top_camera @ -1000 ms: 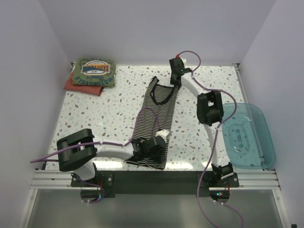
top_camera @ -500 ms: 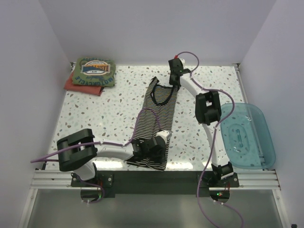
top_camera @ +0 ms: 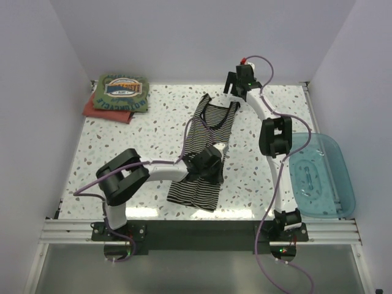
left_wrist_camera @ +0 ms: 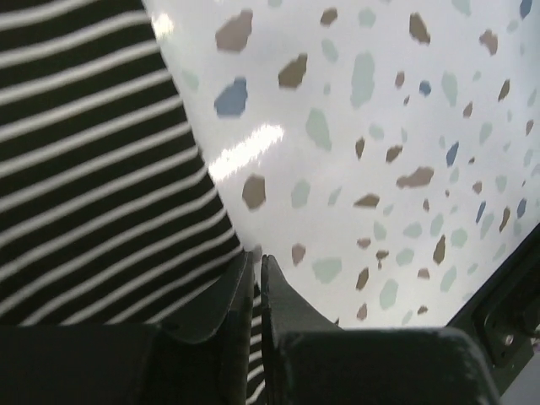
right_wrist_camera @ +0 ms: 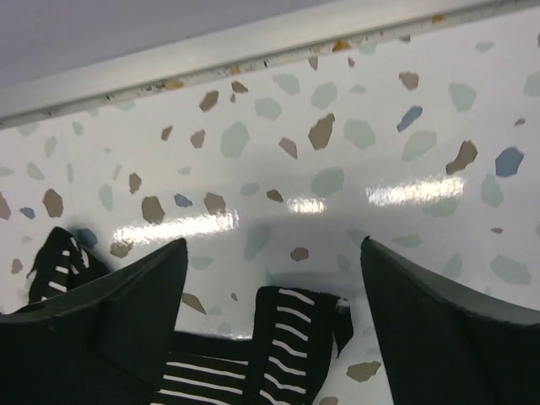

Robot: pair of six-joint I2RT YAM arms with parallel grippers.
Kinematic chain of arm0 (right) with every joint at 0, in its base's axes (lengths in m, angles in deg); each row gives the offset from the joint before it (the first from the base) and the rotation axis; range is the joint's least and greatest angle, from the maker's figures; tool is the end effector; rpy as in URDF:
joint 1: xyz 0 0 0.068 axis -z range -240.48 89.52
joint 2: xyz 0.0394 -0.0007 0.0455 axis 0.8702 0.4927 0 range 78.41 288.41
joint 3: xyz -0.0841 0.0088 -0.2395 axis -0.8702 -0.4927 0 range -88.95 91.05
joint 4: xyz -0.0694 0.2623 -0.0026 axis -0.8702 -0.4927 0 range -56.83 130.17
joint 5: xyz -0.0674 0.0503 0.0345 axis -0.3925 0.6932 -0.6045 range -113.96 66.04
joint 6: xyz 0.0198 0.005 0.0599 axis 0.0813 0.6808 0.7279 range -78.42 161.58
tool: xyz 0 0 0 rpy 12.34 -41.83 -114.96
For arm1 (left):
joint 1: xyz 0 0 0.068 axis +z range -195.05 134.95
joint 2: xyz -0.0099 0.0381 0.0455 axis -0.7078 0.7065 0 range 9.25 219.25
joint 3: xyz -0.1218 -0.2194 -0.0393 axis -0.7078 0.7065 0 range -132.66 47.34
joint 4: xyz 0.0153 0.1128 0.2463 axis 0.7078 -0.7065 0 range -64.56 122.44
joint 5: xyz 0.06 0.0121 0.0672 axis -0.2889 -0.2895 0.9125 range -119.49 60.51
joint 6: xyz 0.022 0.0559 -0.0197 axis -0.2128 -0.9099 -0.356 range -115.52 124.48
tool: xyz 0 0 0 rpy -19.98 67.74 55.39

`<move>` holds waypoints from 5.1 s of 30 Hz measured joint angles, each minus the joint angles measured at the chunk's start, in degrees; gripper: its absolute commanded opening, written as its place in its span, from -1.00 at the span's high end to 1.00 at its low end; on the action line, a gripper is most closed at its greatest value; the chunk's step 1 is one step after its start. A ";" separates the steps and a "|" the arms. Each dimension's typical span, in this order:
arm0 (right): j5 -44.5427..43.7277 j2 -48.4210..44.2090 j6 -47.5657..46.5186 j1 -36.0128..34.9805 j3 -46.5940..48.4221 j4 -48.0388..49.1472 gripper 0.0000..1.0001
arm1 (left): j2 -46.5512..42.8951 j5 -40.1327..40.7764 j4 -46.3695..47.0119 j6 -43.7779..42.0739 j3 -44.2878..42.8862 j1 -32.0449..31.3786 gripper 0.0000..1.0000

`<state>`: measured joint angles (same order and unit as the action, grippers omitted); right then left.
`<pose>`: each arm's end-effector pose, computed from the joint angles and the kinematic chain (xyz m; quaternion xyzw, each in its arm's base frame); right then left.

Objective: Fold and stack the tank tops
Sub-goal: Fold the tank top

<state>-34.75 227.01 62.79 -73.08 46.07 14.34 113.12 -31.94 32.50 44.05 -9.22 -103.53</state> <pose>0.5731 0.1188 0.1619 0.1076 0.8946 0.0424 0.4317 0.1965 -0.3241 0.1138 0.1606 0.9171 -0.2881 0.2238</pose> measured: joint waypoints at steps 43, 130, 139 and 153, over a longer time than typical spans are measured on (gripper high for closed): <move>-3.96 -24.90 11.21 -15.21 -42.64 -1.62 0.03 | 10.73 10.60 -2.71 -6.05 -14.58 25.42 0.74; 4.87 -72.50 40.59 -34.86 -104.35 15.06 1.00 | -29.14 -1.90 13.66 6.80 37.03 20.39 0.99; -0.55 -84.08 42.32 -47.43 -108.06 2.12 1.00 | -39.50 -0.15 7.93 14.01 42.40 8.76 1.00; -11.34 -86.36 52.83 -62.66 -100.13 -12.90 1.00 | -51.28 11.28 -13.42 26.40 38.12 -4.68 1.00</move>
<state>-46.09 140.65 115.62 -135.75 -54.06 1.45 61.85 -20.67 19.08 70.45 28.90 -108.21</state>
